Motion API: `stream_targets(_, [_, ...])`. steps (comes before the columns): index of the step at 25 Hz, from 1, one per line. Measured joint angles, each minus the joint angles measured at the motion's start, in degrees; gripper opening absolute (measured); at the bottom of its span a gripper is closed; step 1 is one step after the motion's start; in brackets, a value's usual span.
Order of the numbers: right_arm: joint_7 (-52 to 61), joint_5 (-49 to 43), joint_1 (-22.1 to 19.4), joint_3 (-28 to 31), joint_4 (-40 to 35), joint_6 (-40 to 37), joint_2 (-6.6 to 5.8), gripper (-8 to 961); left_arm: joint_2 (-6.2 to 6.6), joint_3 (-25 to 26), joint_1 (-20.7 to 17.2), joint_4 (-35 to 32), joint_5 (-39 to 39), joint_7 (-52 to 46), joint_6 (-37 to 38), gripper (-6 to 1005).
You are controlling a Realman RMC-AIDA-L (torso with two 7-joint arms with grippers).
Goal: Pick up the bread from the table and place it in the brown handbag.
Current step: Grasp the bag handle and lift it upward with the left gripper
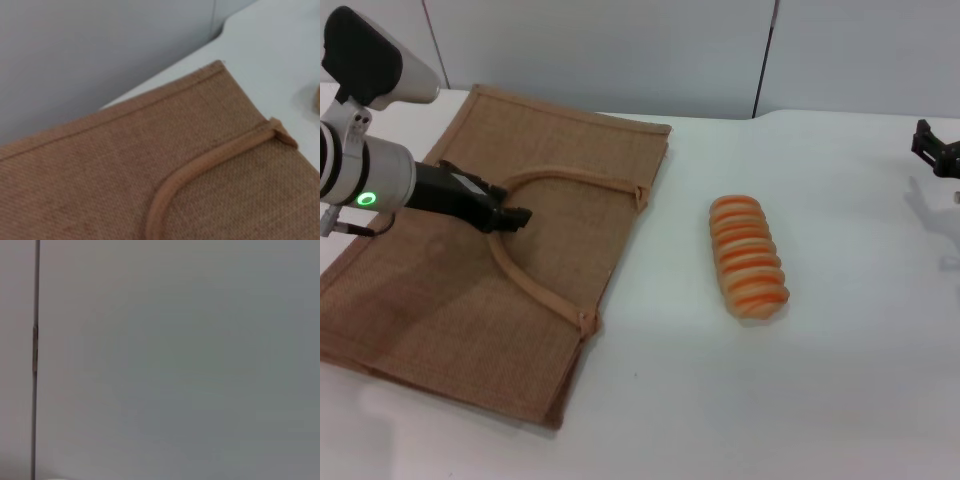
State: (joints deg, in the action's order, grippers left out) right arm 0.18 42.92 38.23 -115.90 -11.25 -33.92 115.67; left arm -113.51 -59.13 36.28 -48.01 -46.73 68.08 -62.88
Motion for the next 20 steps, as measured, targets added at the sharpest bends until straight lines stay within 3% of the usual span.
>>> stream_targets(10, [0.0,0.1,0.2,0.0,0.1,0.0,0.09,891,0.14,0.3,1.0,0.2,4.1,-5.0,-1.6,497])
stream_targets(20, [0.0,0.1,0.2,0.0,0.2,0.0,0.08,891,0.10,5.1,1.0,-2.6,4.5,-5.9,-2.4,497])
